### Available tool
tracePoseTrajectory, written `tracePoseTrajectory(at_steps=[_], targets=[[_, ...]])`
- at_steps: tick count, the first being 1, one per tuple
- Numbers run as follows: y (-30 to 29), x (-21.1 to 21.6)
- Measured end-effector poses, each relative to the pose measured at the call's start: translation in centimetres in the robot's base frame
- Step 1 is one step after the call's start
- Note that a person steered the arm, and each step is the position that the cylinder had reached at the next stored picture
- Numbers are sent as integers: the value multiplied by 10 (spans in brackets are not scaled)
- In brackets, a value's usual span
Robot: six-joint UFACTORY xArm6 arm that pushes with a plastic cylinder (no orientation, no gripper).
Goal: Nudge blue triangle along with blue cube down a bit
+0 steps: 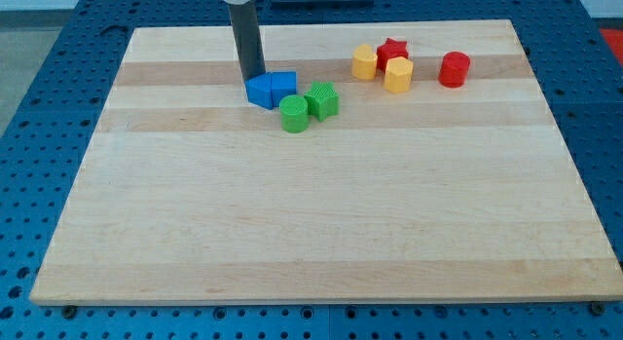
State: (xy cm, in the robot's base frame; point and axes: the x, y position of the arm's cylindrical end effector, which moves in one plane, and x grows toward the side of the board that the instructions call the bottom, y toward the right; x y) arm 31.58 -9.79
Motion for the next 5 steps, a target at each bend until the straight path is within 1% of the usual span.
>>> tracePoseTrajectory(at_steps=[2, 3, 4, 5], targets=[[0, 5], [-39, 2], [-49, 5], [-27, 6]])
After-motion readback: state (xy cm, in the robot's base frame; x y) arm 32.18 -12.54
